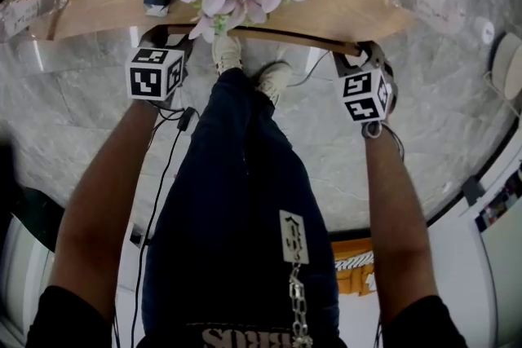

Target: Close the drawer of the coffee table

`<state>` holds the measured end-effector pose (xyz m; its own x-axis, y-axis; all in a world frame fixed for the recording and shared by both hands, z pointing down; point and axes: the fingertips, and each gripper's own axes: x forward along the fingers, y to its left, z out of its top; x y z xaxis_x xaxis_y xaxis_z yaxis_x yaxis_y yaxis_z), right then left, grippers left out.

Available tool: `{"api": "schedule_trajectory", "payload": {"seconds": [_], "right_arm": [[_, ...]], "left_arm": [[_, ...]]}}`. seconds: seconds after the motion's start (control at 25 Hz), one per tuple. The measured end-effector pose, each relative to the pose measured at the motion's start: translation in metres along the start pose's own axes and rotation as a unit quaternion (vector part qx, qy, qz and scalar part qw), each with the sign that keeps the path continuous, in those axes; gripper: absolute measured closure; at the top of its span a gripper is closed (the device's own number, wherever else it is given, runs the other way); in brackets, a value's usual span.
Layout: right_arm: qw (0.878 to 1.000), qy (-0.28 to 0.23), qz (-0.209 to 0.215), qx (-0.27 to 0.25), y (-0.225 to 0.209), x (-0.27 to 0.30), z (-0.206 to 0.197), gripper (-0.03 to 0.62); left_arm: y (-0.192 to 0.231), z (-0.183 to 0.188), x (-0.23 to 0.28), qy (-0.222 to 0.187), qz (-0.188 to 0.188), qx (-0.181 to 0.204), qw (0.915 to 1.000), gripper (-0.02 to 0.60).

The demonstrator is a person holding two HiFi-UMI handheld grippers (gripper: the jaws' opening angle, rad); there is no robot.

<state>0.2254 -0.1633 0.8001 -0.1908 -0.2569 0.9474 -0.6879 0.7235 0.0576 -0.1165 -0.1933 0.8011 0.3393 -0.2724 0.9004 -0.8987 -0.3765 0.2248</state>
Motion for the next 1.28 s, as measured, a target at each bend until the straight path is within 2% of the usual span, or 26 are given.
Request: {"api": "schedule_trajectory", "payload": {"seconds": [0.08,0.2,0.32,0.4,0.52,0.68,0.84,0.96,1.04,1.16,1.28], "right_arm": [[0.999,0.002,-0.012,0.041,-0.005,-0.006,-0.002,0.378],[0.998,-0.001,-0.034,0.057,-0.010,-0.033,-0.003,0.378],[0.996,-0.030,-0.056,0.057,-0.019,-0.073,0.012,0.378],[0.993,-0.067,-0.073,0.063,-0.022,-0.114,0.031,0.384],[0.979,-0.150,-0.103,0.094,-0.034,-0.191,0.071,0.522],[0.948,-0.263,-0.102,0.147,-0.039,-0.292,0.130,0.555],[0.920,-0.341,-0.085,0.173,-0.028,-0.390,0.181,0.559],[0.893,-0.409,-0.080,0.171,-0.030,-0.461,0.217,0.559],[0.881,-0.439,-0.077,0.161,-0.026,-0.496,0.237,0.560],[0.868,-0.473,-0.075,0.134,-0.013,-0.534,0.258,0.560],[0.863,-0.486,-0.073,0.120,-0.002,-0.564,0.265,0.560]], "left_arm": [[0.004,0.001,-0.007,-0.013,0.009,-0.031,0.9994,0.359],[0.003,0.006,-0.034,-0.036,0.023,-0.055,0.9976,0.370],[-0.001,0.029,-0.075,-0.081,0.033,-0.046,0.9951,0.419],[-0.012,0.052,-0.114,-0.124,0.033,-0.032,0.9913,0.472],[-0.041,0.099,-0.182,-0.194,0.026,0.005,0.9807,0.543],[-0.082,0.173,-0.280,-0.282,0.025,0.054,0.9576,0.561],[-0.118,0.233,-0.380,-0.359,0.028,0.062,0.9310,0.561],[-0.154,0.271,-0.446,-0.414,0.019,0.080,0.9064,0.561],[-0.172,0.286,-0.483,-0.443,0.018,0.100,0.8909,0.561],[-0.194,0.291,-0.523,-0.470,0.023,0.129,0.8728,0.561],[-0.212,0.294,-0.554,-0.484,0.032,0.147,0.8620,0.561]]}}
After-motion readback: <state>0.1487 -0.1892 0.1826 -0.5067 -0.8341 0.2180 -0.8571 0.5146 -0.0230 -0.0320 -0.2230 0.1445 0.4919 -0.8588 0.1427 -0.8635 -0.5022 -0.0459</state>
